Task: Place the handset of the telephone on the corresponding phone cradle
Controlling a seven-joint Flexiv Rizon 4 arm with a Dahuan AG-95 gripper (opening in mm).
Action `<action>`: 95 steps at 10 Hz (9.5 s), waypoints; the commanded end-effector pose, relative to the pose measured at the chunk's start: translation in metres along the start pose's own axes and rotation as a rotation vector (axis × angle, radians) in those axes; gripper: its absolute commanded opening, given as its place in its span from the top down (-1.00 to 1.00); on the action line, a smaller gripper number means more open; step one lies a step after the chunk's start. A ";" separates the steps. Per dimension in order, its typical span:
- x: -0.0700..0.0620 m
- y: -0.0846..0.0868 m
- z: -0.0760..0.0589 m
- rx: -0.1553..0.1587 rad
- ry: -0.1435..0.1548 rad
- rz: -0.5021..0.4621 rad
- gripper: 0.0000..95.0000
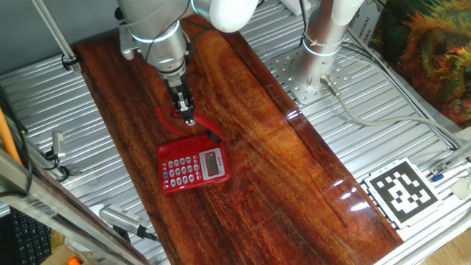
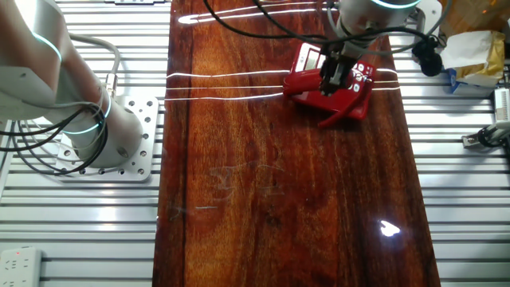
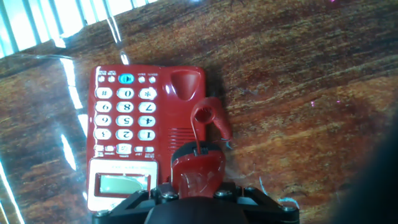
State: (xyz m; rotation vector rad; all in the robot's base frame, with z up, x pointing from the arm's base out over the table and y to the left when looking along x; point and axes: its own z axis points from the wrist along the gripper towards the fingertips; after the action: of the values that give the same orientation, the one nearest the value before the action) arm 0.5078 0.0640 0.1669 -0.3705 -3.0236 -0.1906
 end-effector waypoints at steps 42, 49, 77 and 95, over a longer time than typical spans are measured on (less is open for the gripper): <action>-0.086 0.018 0.107 0.083 -0.081 -0.106 1.00; -0.085 0.018 0.104 0.095 -0.074 -0.070 1.00; -0.064 0.012 0.072 0.063 0.023 -0.053 -0.20; -0.056 0.035 0.091 0.066 0.014 0.008 0.60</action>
State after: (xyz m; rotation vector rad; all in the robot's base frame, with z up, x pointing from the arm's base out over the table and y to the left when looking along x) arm 0.5646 0.0966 0.0830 -0.3730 -3.0058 -0.0918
